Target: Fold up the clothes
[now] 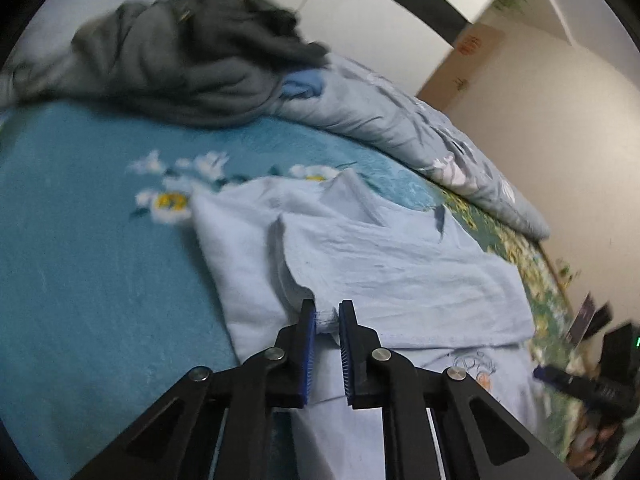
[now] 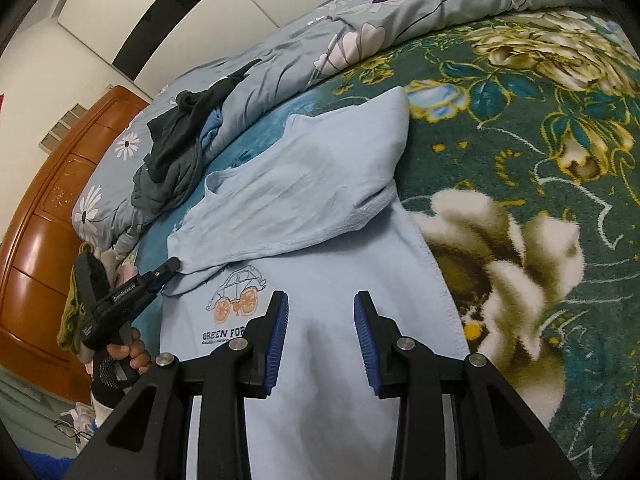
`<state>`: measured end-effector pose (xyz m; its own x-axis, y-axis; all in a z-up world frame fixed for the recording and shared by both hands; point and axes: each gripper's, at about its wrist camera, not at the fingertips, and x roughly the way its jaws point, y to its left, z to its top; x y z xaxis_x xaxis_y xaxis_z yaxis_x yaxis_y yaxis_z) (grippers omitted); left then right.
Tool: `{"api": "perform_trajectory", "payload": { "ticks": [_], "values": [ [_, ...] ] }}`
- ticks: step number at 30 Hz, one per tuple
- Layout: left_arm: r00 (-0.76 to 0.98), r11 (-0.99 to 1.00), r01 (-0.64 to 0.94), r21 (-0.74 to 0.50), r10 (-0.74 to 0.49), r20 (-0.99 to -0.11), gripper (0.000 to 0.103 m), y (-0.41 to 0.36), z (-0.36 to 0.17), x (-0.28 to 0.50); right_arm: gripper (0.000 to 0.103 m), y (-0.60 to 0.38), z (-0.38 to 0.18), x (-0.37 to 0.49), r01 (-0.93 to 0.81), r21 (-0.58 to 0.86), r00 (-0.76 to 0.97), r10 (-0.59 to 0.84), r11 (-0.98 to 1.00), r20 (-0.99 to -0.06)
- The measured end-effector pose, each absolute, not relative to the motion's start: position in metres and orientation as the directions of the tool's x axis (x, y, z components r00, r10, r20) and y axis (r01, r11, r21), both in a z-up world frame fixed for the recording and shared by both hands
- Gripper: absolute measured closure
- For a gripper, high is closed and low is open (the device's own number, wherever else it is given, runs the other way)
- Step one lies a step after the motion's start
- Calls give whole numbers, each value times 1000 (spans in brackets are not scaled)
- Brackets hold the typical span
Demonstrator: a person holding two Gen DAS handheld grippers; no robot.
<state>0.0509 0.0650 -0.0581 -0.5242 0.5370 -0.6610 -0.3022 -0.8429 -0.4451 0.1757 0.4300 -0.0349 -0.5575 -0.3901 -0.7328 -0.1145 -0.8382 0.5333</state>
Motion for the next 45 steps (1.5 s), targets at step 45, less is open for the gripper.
{"api": "perform_trajectory", "payload": {
  "ticks": [45],
  "values": [
    [-541, -877, -259, -404, 479, -691, 67, 69, -71, 21, 67, 480, -41, 139, -243, 235, -648, -23, -941, -761]
  ]
}}
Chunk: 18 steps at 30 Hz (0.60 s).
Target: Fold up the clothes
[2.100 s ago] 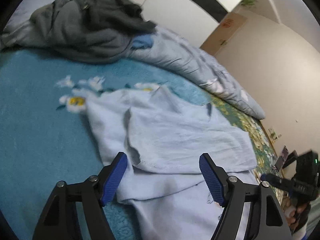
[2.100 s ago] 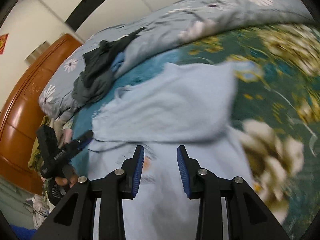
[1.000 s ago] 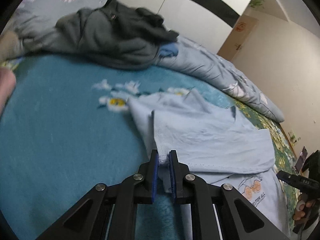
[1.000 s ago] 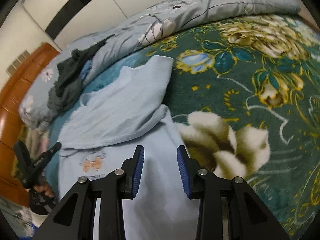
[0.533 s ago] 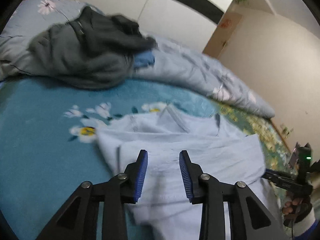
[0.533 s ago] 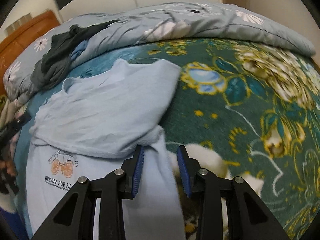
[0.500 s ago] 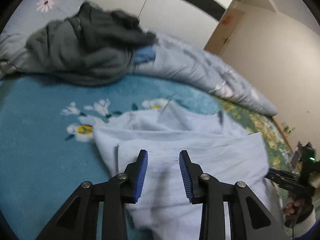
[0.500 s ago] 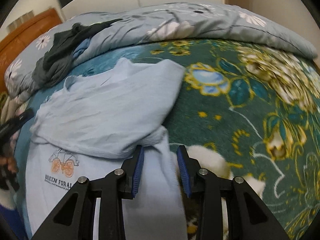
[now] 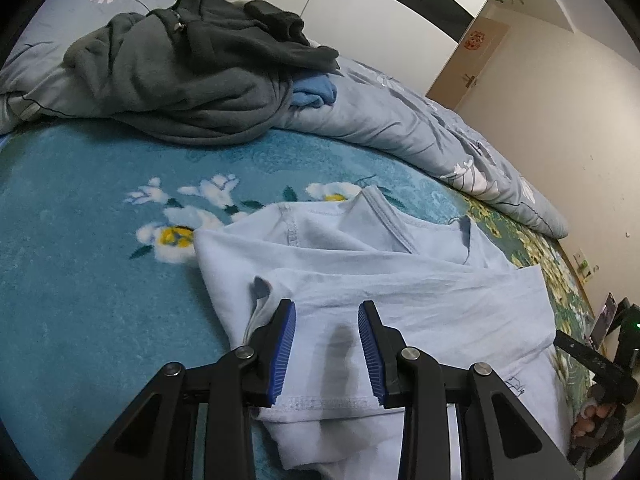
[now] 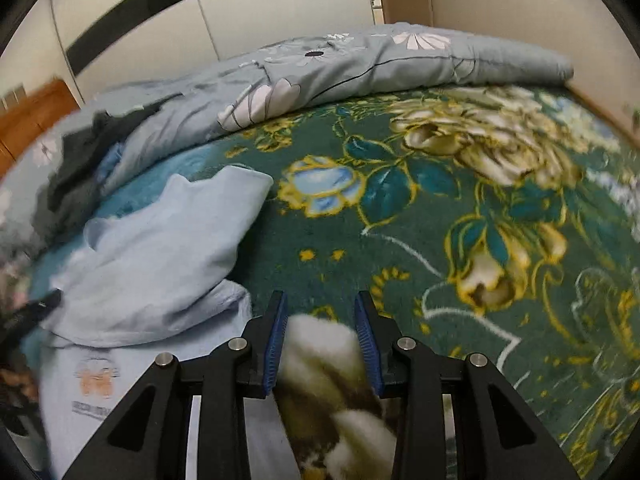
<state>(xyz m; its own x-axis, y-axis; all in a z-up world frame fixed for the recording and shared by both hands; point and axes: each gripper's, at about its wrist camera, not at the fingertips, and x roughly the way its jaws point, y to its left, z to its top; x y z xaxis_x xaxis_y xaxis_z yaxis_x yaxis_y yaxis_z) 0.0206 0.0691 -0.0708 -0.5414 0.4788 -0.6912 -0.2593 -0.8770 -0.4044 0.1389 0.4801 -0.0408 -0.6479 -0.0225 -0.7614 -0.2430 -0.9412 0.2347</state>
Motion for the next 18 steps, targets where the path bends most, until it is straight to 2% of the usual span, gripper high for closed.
{"api": "perform_trajectory", "payload": {
  "ticks": [4, 9, 11, 12, 14, 15, 18],
  "values": [
    [-536, -879, -255, -403, 475, -698, 67, 70, -73, 20, 67, 480, -36, 137, -154, 420, -675, -215, -895, -706],
    [-531, -881, -260, -395, 473, -703, 67, 70, -73, 20, 67, 467, -50, 119, -139, 424, -628, -251, -895, -736],
    [-530, -882, -262, -393, 471, -705, 67, 71, -73, 20, 68, 468, -54, 118, -134, 478, -631, -297, -868, -716],
    [-530, -882, -262, -391, 471, -705, 67, 71, -74, 20, 70, 469, -56, 118, -120, 511, -632, -331, -851, -701],
    [-532, -883, -262, -390, 470, -704, 66, 72, -73, 20, 85, 469, -57, 118, -98, 561, -630, -385, -822, -674],
    [-533, -882, -262, -391, 470, -703, 66, 71, -73, 21, 90, 468, -57, 120, -97, 560, -631, -385, -823, -674],
    [-534, -878, -261, -402, 478, -697, 66, 70, -74, 21, 94, 468, -53, 127, -111, 549, -644, -361, -828, -675]
  ]
}}
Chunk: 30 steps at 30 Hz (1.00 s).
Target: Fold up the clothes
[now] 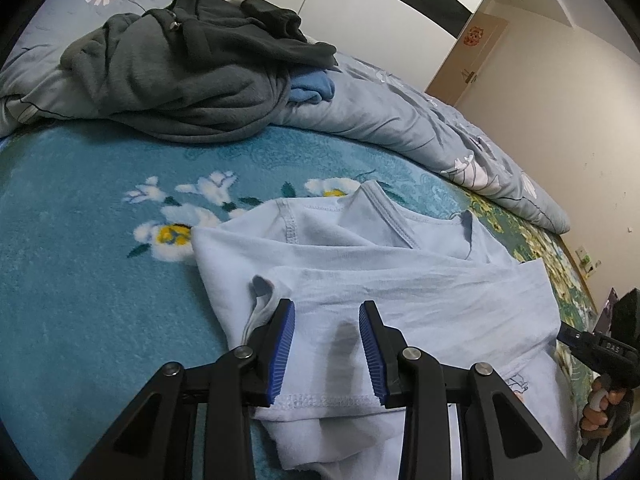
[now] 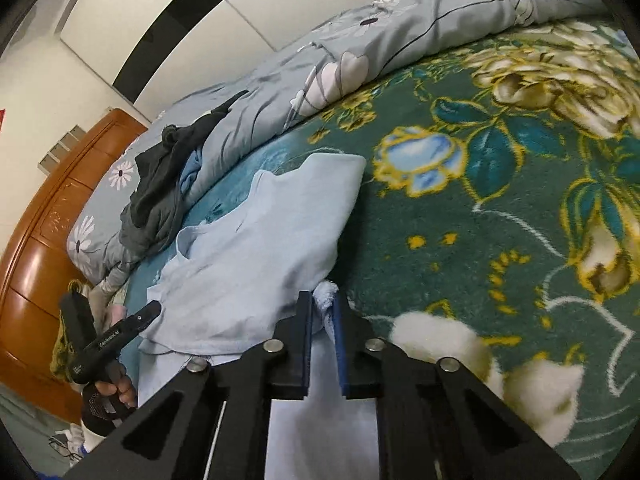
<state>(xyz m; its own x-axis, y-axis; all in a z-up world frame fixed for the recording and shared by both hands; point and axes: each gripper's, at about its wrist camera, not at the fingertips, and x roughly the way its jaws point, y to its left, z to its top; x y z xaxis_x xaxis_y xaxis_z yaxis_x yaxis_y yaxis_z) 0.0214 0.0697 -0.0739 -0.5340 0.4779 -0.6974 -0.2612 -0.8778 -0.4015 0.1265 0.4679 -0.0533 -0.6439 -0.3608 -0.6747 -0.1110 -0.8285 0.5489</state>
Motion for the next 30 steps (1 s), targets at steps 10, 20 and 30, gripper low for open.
{"api": "perform_trajectory", "payload": {
  "ticks": [10, 20, 30],
  "values": [
    [-535, -871, -253, -421, 488, -689, 66, 67, -74, 22, 99, 479, -65, 146, -176, 572, -629, -355, -801, -691],
    [-628, -904, -171, -391, 406, -664, 42, 37, -56, 20, 68, 496, -41, 110, -184, 594, -685, -331, -783, -649],
    [-519, -763, -113, -636, 592, -617, 41, 11, -94, -14, 59, 514, -74, 49, -223, 717, -671, -430, -660, -605]
  ]
}}
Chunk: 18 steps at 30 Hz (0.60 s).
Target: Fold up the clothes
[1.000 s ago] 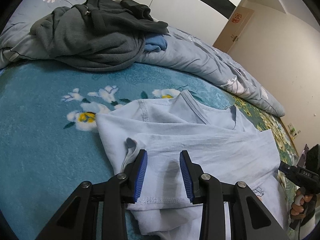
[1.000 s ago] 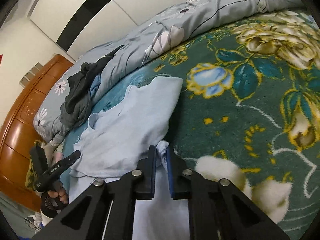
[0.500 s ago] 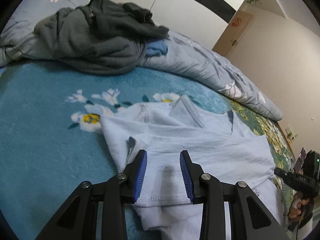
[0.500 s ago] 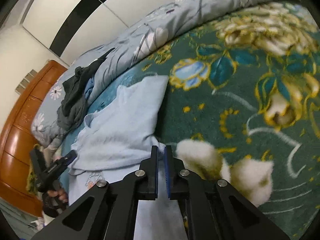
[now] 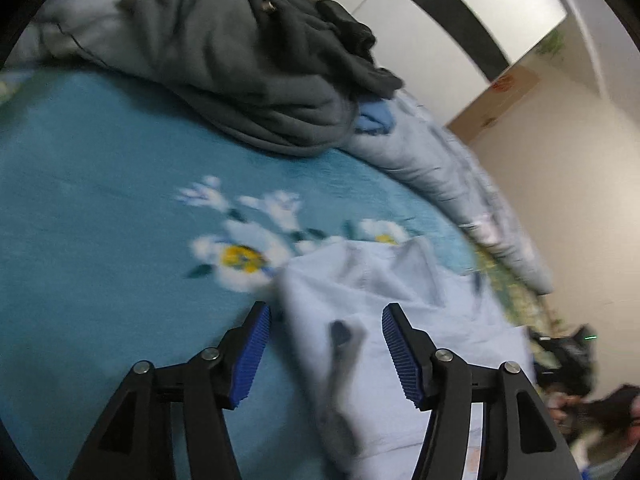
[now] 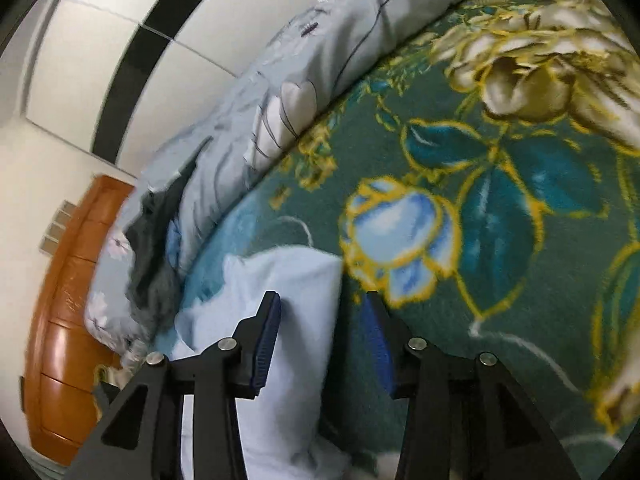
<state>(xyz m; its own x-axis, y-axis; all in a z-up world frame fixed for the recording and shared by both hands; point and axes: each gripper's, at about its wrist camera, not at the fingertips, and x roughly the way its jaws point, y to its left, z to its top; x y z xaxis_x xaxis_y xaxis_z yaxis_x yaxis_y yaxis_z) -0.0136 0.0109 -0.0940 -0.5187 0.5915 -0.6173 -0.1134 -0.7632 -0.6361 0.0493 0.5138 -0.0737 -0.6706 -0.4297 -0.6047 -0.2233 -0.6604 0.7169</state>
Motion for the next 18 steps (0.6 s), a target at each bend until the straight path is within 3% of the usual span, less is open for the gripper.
{"api": "perform_trajectory", "payload": {
  "ticks": [3, 4, 5, 7, 10, 12, 18],
  "values": [
    [-520, -745, -123, -656, 612, -596, 46, 14, -95, -18, 70, 513, -77, 41, -212, 735, -663, -457, -645, -592],
    [-521, -741, -130, -658, 616, -591, 52, 16, -94, -20, 80, 511, -78, 39, -205, 738, -656, -469, -643, -592],
    [-522, -742, -139, -655, 617, -588, 71, 18, -93, -21, 91, 509, -78, 37, -195, 740, -645, -484, -644, -592],
    [-532, -752, -163, -639, 612, -585, 96, 21, -89, -22, 97, 503, -75, 31, -176, 724, -632, -486, -667, -603],
    [-573, -745, -221, -630, 622, -534, 95, 20, -77, -18, 99, 501, -57, 25, -129, 695, -663, -459, -707, -591],
    [-579, -766, -223, -603, 602, -551, 95, 22, -78, -20, 99, 504, -44, 22, -99, 685, -697, -441, -721, -565],
    [-546, -773, -158, -614, 587, -598, 94, 19, -95, -27, 100, 507, -67, 7, -208, 614, -639, -369, -761, -674]
  ]
}}
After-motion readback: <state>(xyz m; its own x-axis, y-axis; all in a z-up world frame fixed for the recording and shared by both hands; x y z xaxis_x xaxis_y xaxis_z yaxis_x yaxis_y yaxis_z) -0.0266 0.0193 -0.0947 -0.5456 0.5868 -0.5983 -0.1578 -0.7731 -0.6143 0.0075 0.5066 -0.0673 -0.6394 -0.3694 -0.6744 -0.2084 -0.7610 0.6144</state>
